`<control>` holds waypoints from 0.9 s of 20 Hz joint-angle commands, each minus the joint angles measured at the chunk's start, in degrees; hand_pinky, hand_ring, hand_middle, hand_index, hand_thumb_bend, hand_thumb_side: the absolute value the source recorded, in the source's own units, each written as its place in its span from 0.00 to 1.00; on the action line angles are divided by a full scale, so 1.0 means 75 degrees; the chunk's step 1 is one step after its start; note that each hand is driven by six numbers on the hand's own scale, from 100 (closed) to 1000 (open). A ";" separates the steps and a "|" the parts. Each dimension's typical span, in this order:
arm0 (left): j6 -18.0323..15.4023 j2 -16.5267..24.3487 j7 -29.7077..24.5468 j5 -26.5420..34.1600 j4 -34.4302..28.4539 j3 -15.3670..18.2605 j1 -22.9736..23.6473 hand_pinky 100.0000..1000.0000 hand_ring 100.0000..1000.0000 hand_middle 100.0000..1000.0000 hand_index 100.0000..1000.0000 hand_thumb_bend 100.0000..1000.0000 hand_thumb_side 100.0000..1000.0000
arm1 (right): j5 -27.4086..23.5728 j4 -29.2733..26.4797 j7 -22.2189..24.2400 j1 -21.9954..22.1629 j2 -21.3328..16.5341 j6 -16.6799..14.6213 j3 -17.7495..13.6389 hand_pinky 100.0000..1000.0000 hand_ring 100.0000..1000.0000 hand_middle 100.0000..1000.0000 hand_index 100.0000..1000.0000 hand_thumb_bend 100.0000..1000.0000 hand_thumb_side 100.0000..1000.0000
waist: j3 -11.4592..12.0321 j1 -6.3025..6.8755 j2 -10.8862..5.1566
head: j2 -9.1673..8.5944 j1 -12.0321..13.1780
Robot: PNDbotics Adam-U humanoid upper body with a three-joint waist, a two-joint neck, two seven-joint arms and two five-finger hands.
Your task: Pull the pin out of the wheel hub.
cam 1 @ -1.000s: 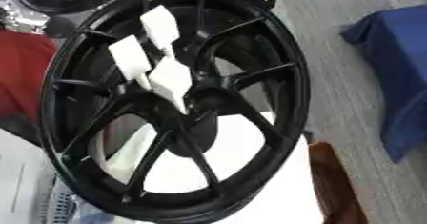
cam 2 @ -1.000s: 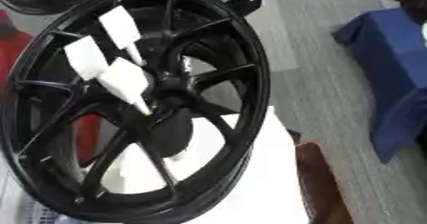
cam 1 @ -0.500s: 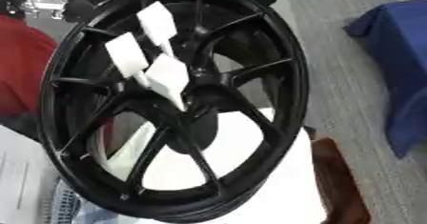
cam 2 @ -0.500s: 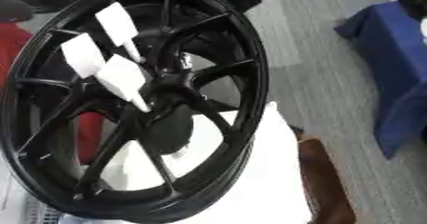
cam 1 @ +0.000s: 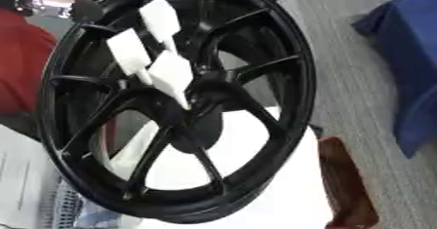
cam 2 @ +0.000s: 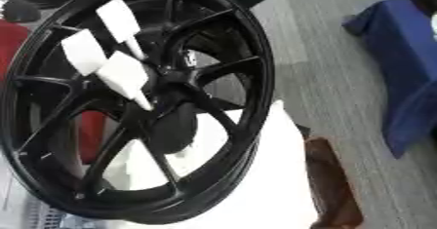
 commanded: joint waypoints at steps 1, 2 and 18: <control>0.0196 0.0314 0.0244 -0.0096 -0.0320 0.0004 -0.0032 0.79 0.76 0.71 0.81 0.56 0.63 | 0.0068 -0.0057 0.0022 -0.0044 -0.0216 -0.0020 -0.0059 0.94 0.68 0.66 0.74 0.00 0.37 | 0.0011 -0.0029 -0.0098 | -0.0068 0.0010; 0.0310 0.0361 0.0366 -0.0100 -0.0432 -0.0012 -0.0001 0.79 0.76 0.71 0.81 0.56 0.63 | 0.0078 -0.0062 0.0023 -0.0037 -0.0219 -0.0019 -0.0055 0.94 0.68 0.66 0.74 0.00 0.37 | 0.0015 -0.0026 -0.0083 | -0.0078 0.0014; 0.1337 0.0848 0.1088 -0.0070 -0.1656 -0.0239 0.0436 0.79 0.77 0.72 0.83 0.61 0.62 | 0.0190 -0.0055 0.0041 0.0031 -0.0171 0.0001 0.0001 0.94 0.68 0.66 0.74 0.00 0.39 | 0.0020 0.0011 0.0066 | -0.0271 0.0125</control>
